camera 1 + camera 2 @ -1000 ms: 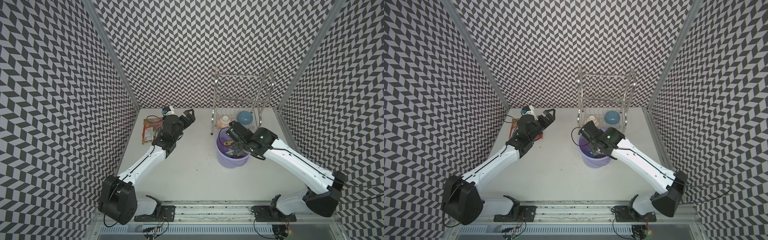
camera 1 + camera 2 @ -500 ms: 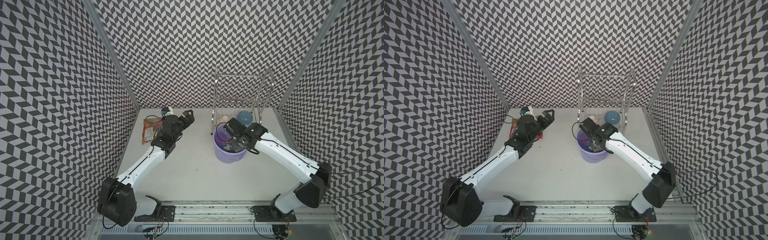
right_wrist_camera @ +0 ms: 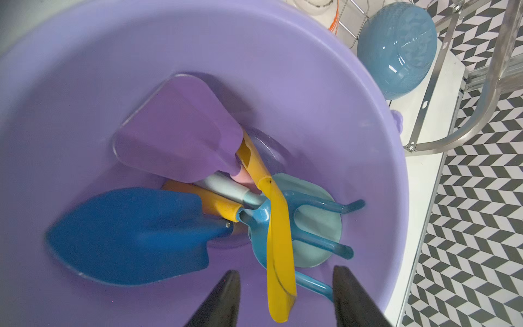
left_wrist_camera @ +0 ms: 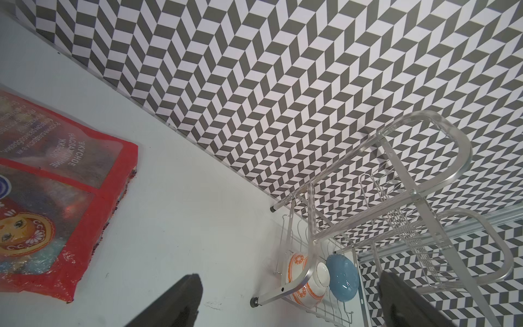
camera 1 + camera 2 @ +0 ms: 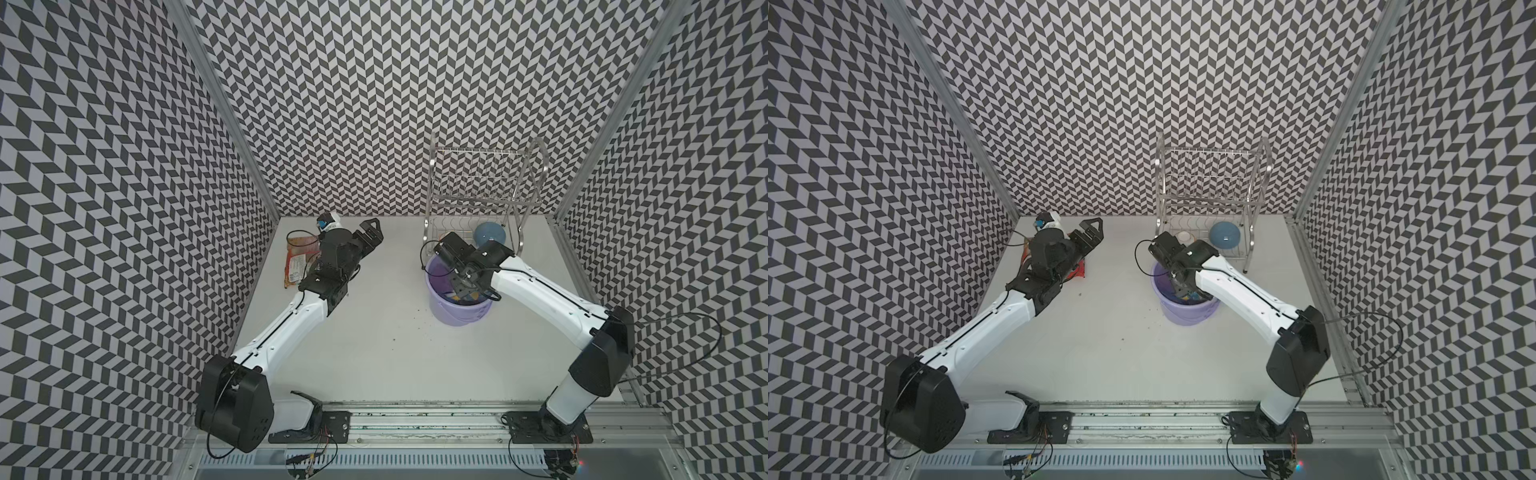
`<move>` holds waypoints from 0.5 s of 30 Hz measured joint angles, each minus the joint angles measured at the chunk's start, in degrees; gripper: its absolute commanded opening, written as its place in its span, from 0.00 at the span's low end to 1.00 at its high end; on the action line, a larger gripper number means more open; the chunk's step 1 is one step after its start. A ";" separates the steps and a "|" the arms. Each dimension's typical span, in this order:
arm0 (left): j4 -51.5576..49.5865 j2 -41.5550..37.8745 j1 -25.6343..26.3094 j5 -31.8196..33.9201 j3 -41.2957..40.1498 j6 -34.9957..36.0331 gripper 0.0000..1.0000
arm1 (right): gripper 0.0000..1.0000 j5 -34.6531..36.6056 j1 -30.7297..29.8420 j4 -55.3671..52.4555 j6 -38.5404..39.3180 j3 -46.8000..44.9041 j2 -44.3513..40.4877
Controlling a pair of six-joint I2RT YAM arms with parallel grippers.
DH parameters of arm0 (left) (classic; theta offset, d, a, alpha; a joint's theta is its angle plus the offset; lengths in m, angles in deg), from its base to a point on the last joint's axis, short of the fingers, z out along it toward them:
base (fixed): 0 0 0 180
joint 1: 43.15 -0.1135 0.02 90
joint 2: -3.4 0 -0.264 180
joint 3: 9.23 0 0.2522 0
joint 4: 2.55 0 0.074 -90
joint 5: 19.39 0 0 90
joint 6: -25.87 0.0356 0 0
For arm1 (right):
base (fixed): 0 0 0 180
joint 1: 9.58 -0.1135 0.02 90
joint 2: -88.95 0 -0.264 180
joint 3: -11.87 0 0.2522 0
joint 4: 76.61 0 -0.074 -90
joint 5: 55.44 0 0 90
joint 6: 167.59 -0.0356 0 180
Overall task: Organize the gardening tools
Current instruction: Place the gardening tool in the container.
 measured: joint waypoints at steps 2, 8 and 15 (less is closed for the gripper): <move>-0.13 -0.04 -0.24 0.13 0.00 0.11 1.00 | 0.70 -0.04 0.00 0.50 -0.28 0.11 -0.04; -2.03 -2.60 -0.59 1.57 -0.02 0.92 1.00 | 1.00 0.13 0.00 1.07 -1.33 0.76 -2.91; -2.82 -8.02 -1.77 4.50 -0.98 2.99 1.00 | 1.00 3.23 1.07 7.23 -3.48 -2.01 -16.17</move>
